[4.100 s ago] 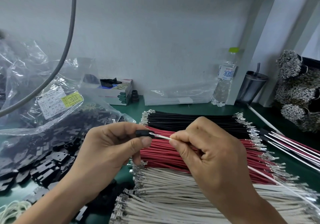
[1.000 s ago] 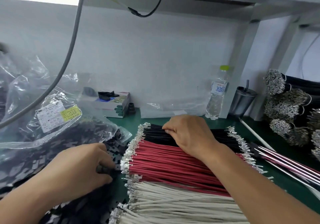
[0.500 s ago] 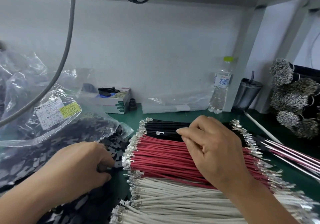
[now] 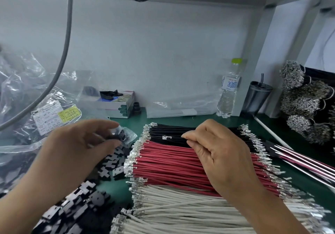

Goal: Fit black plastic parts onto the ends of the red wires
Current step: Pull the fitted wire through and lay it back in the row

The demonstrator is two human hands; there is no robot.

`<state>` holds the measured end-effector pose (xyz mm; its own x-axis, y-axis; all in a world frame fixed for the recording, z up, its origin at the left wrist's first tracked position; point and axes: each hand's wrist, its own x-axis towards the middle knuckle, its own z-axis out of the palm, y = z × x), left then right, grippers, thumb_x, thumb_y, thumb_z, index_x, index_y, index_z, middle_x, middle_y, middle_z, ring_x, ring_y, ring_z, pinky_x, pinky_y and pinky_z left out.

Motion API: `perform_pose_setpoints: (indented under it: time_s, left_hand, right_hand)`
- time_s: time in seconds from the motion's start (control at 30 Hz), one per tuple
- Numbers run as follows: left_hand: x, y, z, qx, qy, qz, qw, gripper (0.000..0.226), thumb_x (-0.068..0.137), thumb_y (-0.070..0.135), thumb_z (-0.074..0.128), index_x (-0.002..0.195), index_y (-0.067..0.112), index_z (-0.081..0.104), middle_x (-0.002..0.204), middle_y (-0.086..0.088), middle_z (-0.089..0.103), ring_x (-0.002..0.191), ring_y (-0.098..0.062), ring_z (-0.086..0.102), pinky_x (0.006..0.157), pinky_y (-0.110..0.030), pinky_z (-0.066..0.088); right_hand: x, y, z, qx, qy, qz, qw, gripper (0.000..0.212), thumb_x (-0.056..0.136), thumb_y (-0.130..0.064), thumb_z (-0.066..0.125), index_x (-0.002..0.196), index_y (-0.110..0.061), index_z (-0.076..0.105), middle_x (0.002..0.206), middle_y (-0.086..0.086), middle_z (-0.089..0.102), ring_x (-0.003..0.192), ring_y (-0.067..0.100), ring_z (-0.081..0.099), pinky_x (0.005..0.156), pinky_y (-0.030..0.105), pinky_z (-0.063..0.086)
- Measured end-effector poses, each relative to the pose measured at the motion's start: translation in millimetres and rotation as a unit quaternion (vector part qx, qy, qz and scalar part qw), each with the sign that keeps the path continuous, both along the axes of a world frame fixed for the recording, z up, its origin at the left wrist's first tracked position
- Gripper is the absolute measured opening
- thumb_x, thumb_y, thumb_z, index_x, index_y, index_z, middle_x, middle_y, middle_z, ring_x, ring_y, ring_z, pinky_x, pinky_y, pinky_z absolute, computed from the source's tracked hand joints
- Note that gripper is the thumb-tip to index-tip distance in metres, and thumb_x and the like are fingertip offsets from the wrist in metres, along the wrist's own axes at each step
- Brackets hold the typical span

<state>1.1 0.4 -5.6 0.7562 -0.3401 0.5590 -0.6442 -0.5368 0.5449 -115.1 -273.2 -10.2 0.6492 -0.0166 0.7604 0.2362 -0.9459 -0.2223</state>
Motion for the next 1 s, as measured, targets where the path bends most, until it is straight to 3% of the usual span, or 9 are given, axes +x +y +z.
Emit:
perform_pose_setpoints:
  time_s: [0.1, 0.2, 0.3, 0.47, 0.63, 0.73, 0.87, 1.0]
  left_hand:
    - [-20.1, -22.6, -2.7, -0.136, 0.044, -0.085, 0.986, 0.030, 0.066, 0.040, 0.085, 0.091, 0.053, 0.079, 0.093, 0.021, 0.078, 0.074, -0.002, 0.074, 0.069, -0.010, 0.056]
    - [-33.4, -38.3, -6.1, -0.223, 0.116, -0.144, 0.957, 0.031, 0.061, 0.019, 0.088, 0.088, 0.035, 0.085, 0.091, -0.001, 0.080, 0.080, -0.021, 0.075, 0.075, -0.027, 0.061]
    - [-38.0, -45.9, -10.8, -0.268, 0.173, -0.161, 0.934, 0.033, 0.056, 0.006, 0.087, 0.084, 0.023, 0.086, 0.085, -0.010, 0.080, 0.077, -0.023, 0.077, 0.073, -0.023, 0.062]
    - [-41.3, -48.9, -11.6, -0.267, 0.182, -0.204, 0.924, 0.026, 0.063, 0.005, 0.083, 0.087, 0.014, 0.086, 0.090, -0.012, 0.078, 0.084, -0.026, 0.075, 0.078, -0.029, 0.062]
    - [-45.3, -50.3, -11.2, -0.304, 0.211, -0.175, 0.912, 0.029, 0.053, 0.011, 0.087, 0.080, 0.019, 0.086, 0.082, -0.010, 0.080, 0.074, -0.020, 0.078, 0.066, -0.021, 0.061]
    - [-45.0, -49.5, -11.6, -0.271, 0.172, -0.177, 0.930, 0.024, 0.056, 0.015, 0.088, 0.079, 0.021, 0.085, 0.085, -0.008, 0.079, 0.076, -0.023, 0.076, 0.069, -0.027, 0.063]
    - [-44.5, -45.1, -9.0, -0.185, 0.102, -0.169, 0.963, 0.024, 0.063, 0.017, 0.088, 0.082, 0.032, 0.085, 0.089, 0.001, 0.079, 0.070, -0.014, 0.072, 0.065, -0.024, 0.060]
    - [-42.1, -43.8, -8.8, -0.182, 0.112, -0.162, 0.963, 0.023, 0.062, 0.027, 0.087, 0.083, 0.036, 0.085, 0.086, -0.001, 0.077, 0.069, -0.021, 0.070, 0.061, -0.034, 0.060]
  right_hand:
    - [-5.6, 8.9, 5.7, 0.040, 0.007, 0.036, 0.999, 0.012, 0.096, -0.030, 0.063, 0.097, -0.030, 0.074, 0.086, -0.018, 0.057, 0.077, 0.004, 0.057, 0.063, 0.022, 0.047]
    - [-10.2, 17.4, 9.6, 0.049, 0.014, 0.063, 0.997, 0.010, 0.093, -0.030, 0.064, 0.090, -0.031, 0.073, 0.084, -0.017, 0.059, 0.079, 0.007, 0.061, 0.064, 0.024, 0.048]
    - [-11.5, 20.5, 10.7, 0.052, 0.020, 0.070, 0.996, 0.009, 0.091, -0.028, 0.067, 0.087, -0.029, 0.075, 0.082, -0.017, 0.059, 0.076, 0.007, 0.060, 0.063, 0.023, 0.047]
    - [-11.8, 20.9, 10.6, 0.030, 0.030, 0.064, 0.997, 0.009, 0.091, -0.029, 0.067, 0.085, -0.031, 0.074, 0.081, -0.018, 0.058, 0.077, 0.007, 0.061, 0.063, 0.030, 0.051]
    - [-12.7, 17.5, 14.2, 0.015, 0.046, 0.053, 0.997, 0.009, 0.089, -0.032, 0.067, 0.083, -0.033, 0.072, 0.079, -0.019, 0.057, 0.075, 0.003, 0.058, 0.064, 0.020, 0.046]
    - [-13.1, 14.9, 17.6, -0.011, 0.063, 0.058, 0.996, 0.009, 0.089, -0.033, 0.067, 0.082, -0.033, 0.073, 0.078, -0.019, 0.057, 0.074, 0.002, 0.057, 0.063, 0.019, 0.045]
    - [-13.7, 12.9, 18.7, -0.031, 0.075, 0.069, 0.994, 0.010, 0.088, -0.033, 0.068, 0.085, -0.031, 0.077, 0.078, -0.017, 0.057, 0.074, 0.002, 0.057, 0.062, 0.017, 0.044]
    - [-12.8, 12.3, 18.1, -0.029, 0.074, 0.075, 0.994, 0.010, 0.088, -0.032, 0.069, 0.088, -0.029, 0.079, 0.078, -0.017, 0.057, 0.074, 0.003, 0.056, 0.063, 0.016, 0.043]
